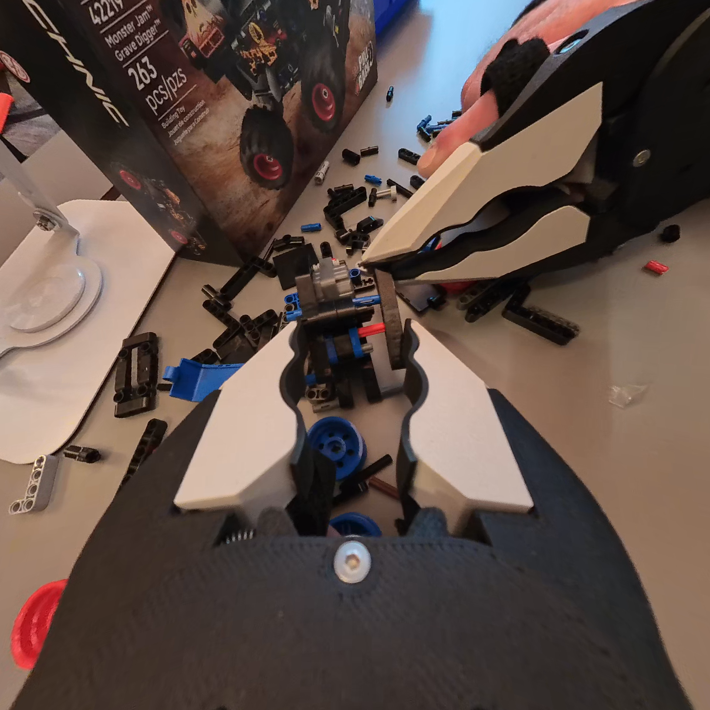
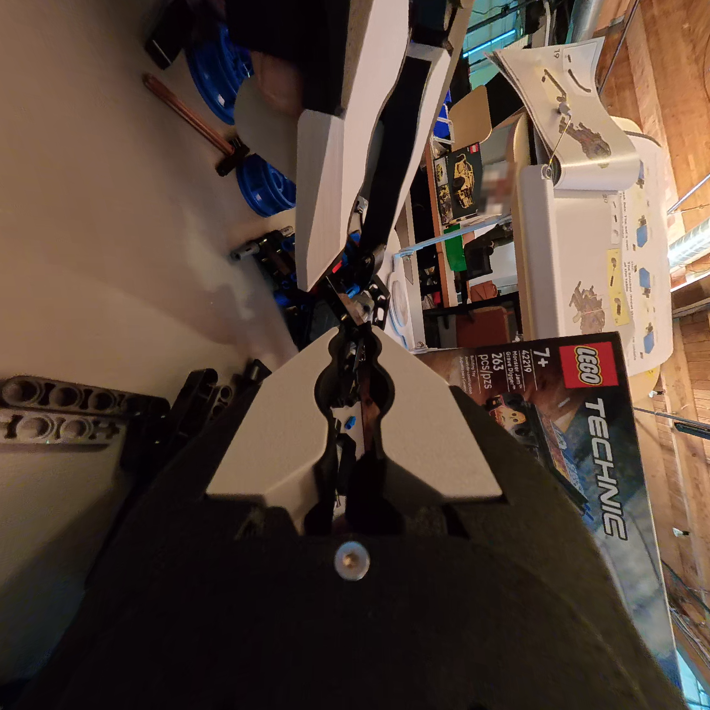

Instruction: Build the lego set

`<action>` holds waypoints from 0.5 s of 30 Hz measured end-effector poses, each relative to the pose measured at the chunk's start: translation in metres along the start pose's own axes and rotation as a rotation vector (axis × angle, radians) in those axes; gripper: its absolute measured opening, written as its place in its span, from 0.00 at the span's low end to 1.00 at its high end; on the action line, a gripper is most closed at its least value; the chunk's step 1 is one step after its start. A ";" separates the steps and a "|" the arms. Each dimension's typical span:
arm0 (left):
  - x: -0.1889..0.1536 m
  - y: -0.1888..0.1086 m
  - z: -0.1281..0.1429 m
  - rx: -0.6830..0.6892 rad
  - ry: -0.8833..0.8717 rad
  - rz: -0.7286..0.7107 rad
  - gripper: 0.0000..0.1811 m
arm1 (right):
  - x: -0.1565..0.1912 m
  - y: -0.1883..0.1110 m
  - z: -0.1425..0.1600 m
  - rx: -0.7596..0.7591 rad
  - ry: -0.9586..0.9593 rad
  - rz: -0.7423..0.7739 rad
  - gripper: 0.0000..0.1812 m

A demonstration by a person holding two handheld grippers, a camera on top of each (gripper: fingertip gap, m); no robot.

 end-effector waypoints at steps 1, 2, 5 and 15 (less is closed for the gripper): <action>-0.001 0.000 0.000 -0.005 -0.004 0.003 0.28 | 0.001 0.001 0.001 -0.006 0.008 0.001 0.03; -0.002 0.001 -0.001 -0.008 -0.012 0.004 0.29 | 0.001 0.002 0.001 -0.008 0.017 -0.003 0.03; -0.001 0.001 -0.001 -0.003 -0.003 -0.004 0.29 | 0.001 0.003 0.001 0.002 0.025 -0.009 0.03; 0.004 0.002 0.001 0.003 0.038 -0.054 0.27 | -0.002 0.005 0.001 0.036 0.040 0.018 0.04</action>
Point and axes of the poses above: each gripper's, where its closed fingertips meet, y out along the fingers, z out of its underside, x = y × z across the jaws, the point moved 4 cm from there along -y, back along the fingers
